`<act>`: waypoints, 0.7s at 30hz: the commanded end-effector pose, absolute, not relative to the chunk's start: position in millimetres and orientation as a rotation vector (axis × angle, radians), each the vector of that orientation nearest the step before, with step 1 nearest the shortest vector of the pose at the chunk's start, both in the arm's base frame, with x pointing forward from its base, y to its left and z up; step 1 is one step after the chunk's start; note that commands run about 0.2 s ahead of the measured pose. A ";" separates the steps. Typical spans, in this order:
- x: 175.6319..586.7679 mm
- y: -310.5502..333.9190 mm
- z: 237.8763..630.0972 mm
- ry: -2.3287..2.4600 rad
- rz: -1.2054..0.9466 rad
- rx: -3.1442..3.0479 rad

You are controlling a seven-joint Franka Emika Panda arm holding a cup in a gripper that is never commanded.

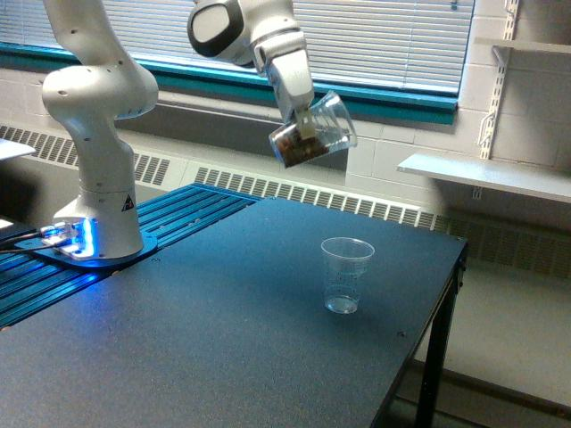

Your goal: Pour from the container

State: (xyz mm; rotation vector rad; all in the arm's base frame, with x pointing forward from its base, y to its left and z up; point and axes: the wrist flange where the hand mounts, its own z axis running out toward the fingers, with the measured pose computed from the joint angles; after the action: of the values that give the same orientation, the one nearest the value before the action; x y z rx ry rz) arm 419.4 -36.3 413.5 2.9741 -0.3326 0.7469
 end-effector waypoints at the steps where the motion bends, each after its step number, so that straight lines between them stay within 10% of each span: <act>1: 414.3 -35.8 395.6 -0.362 0.688 2.971; 21: 414.9 -22.5 359.3 -0.363 0.534 2.917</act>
State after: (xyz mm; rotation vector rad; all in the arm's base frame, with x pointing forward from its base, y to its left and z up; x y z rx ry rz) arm 412.2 -28.1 361.7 2.9324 -0.2919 0.5445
